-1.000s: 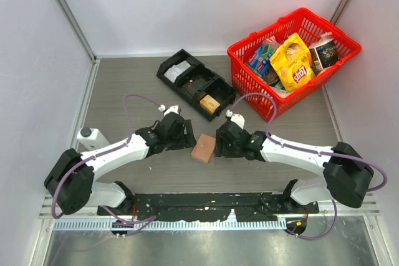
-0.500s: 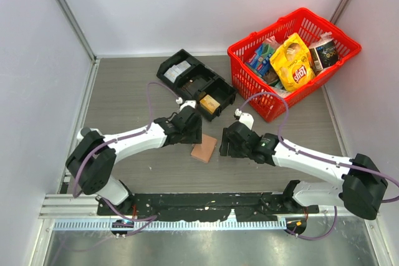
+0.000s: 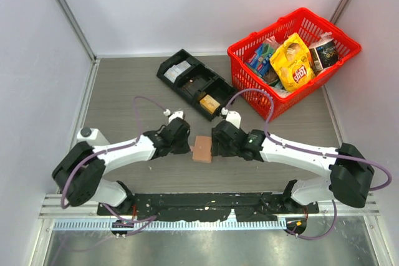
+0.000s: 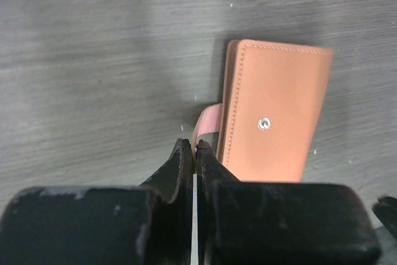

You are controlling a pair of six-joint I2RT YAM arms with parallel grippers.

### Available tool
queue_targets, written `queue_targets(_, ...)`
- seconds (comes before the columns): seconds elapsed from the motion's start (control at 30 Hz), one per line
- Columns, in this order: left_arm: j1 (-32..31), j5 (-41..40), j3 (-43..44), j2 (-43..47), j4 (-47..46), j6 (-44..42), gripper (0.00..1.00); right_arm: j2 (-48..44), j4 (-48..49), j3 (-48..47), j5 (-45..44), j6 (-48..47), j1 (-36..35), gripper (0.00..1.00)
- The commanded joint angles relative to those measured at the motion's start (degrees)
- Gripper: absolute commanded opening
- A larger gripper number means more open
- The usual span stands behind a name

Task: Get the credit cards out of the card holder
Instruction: Open the card holder at the center of the board.

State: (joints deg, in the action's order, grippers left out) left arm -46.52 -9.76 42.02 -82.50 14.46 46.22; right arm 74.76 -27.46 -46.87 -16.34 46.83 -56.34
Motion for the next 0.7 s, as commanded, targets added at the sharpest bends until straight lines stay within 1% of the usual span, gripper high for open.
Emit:
queue_targets(0.0, 0.2, 1.06, -6.93, 8.39, -8.82, 10.62, 0.0, 3.8, 1.1, -5.5, -3.52, -1.39, -2.02, 0.66)
queue_targets(0.13, 0.2, 2.11, -15.55, 14.55, -16.54, 19.5, 0.0, 8.8, -0.3, -10.16, -4.58, -3.23, -3.43, 0.67)
queue_targets(0.17, 0.2, 2.11, -17.13, 15.6, -17.79, 21.18, 0.0, 9.69, -0.48, -11.73, -4.58, -3.93, -3.95, 0.68)
queue_targets(0.33, 0.2, 2.03, -24.43, 18.6, -23.59, 28.3, 0.0, 17.77, -3.64, -18.07, -5.81, -5.87, -5.54, 0.72)
queue_targets(0.5, 0.2, -0.17, -28.22, 20.53, -24.22, 30.95, 0.0, 25.15, -6.63, -24.57, -8.09, -8.94, -7.29, 0.76)
queue_targets(0.67, 0.2, -0.52, -28.66, 20.71, -23.6, 30.78, 0.0, 30.0, -9.36, -29.41, -10.11, -11.32, -9.05, 0.79)
